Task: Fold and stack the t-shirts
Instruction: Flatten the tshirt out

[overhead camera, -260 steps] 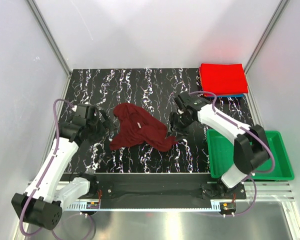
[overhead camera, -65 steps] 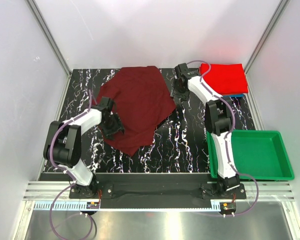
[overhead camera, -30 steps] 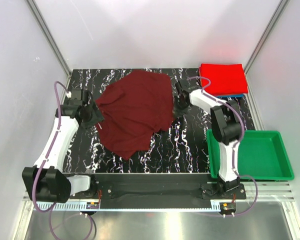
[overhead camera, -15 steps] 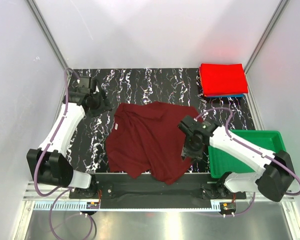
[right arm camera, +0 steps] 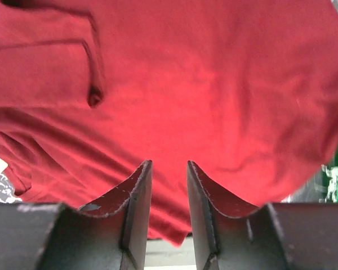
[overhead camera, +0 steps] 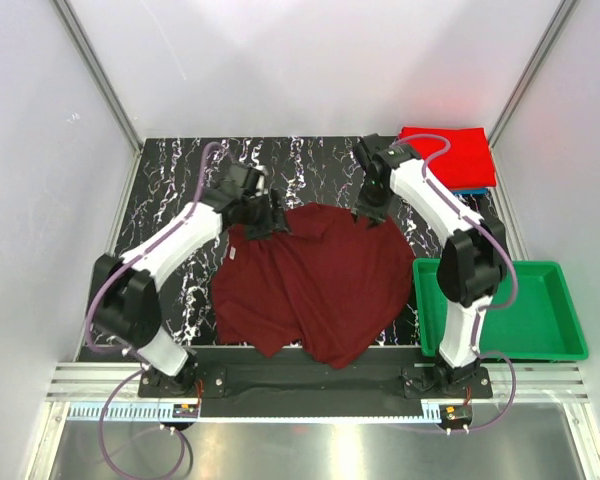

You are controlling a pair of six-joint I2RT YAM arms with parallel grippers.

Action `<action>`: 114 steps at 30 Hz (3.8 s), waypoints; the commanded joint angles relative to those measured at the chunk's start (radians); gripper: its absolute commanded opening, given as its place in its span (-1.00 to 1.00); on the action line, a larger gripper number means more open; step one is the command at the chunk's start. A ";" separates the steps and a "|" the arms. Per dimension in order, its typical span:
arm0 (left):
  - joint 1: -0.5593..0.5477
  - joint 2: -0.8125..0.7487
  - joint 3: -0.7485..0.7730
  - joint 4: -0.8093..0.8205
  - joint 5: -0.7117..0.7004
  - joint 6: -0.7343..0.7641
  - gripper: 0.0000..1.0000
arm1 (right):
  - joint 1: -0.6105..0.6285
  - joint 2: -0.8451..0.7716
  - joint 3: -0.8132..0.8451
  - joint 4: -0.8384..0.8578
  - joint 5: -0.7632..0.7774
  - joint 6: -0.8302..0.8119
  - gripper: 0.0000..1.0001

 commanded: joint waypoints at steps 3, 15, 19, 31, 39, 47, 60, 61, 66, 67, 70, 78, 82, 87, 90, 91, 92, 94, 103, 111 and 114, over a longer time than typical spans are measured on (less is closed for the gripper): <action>-0.111 0.148 0.096 0.224 -0.014 -0.017 0.27 | -0.043 0.095 0.110 0.038 -0.053 -0.140 -0.25; -0.142 0.552 0.475 -0.012 -0.138 0.000 0.25 | -0.114 0.070 -0.018 0.130 -0.138 -0.230 -0.24; -0.145 0.600 0.492 -0.019 -0.164 -0.011 0.24 | -0.113 0.073 -0.030 0.139 -0.150 -0.238 -0.24; -0.167 0.690 0.581 -0.052 -0.138 -0.013 0.03 | -0.116 0.052 -0.024 0.131 -0.133 -0.243 -0.23; -0.144 0.585 0.707 -0.239 -0.196 -0.016 -1.00 | -0.119 0.049 -0.024 0.142 -0.129 -0.232 -0.23; 0.028 0.175 0.188 -0.161 -0.225 -0.051 -1.00 | -0.119 0.014 -0.131 0.193 -0.159 -0.184 -0.21; 0.280 0.124 0.022 -0.111 -0.250 0.027 -0.01 | -0.116 -0.132 -0.300 0.207 -0.133 -0.181 -0.17; 0.277 0.111 0.021 -0.109 -0.247 0.035 0.09 | -0.117 -0.135 -0.302 0.205 -0.135 -0.180 -0.17; 0.234 -0.060 -0.112 -0.025 -0.232 0.043 0.29 | -0.117 -0.138 -0.323 0.208 -0.136 -0.166 -0.15; 0.225 -0.116 -0.175 -0.002 -0.206 0.027 0.29 | -0.116 -0.137 -0.326 0.210 -0.138 -0.164 -0.16; 0.171 -0.164 -0.299 0.067 -0.159 -0.061 0.29 | -0.116 -0.134 -0.328 0.213 -0.138 -0.161 -0.15; 0.084 -0.193 -0.505 0.317 -0.113 -0.370 0.26 | -0.117 -0.138 -0.344 0.214 -0.136 -0.169 -0.15; 0.051 -0.106 -0.449 0.254 -0.152 -0.420 0.22 | -0.117 -0.153 -0.370 0.217 -0.133 -0.175 -0.15; 0.001 -0.136 -0.488 0.297 -0.196 -0.499 0.18 | -0.117 -0.169 -0.390 0.219 -0.118 -0.184 -0.16; -0.007 -0.132 -0.482 0.276 -0.225 -0.514 0.13 | -0.116 -0.172 -0.394 0.220 -0.113 -0.192 -0.15; -0.007 -0.115 -0.469 0.268 -0.231 -0.516 0.12 | -0.117 -0.170 -0.392 0.220 -0.113 -0.193 -0.16; -0.007 -0.107 -0.463 0.259 -0.235 -0.516 0.11 | -0.116 -0.170 -0.391 0.222 -0.113 -0.195 -0.15; -0.007 -0.092 -0.452 0.242 -0.232 -0.519 0.08 | -0.116 -0.167 -0.387 0.220 -0.115 -0.197 -0.15; -0.012 -0.117 -0.470 0.215 -0.264 -0.577 0.08 | -0.117 -0.170 -0.397 0.223 -0.110 -0.216 -0.15; -0.013 -0.089 -0.447 0.218 -0.282 -0.585 -0.10 | -0.117 -0.170 -0.392 0.217 -0.110 -0.221 -0.15; -0.013 -0.087 -0.443 0.219 -0.291 -0.582 -0.39 | -0.119 -0.178 -0.391 0.213 -0.104 -0.223 -0.16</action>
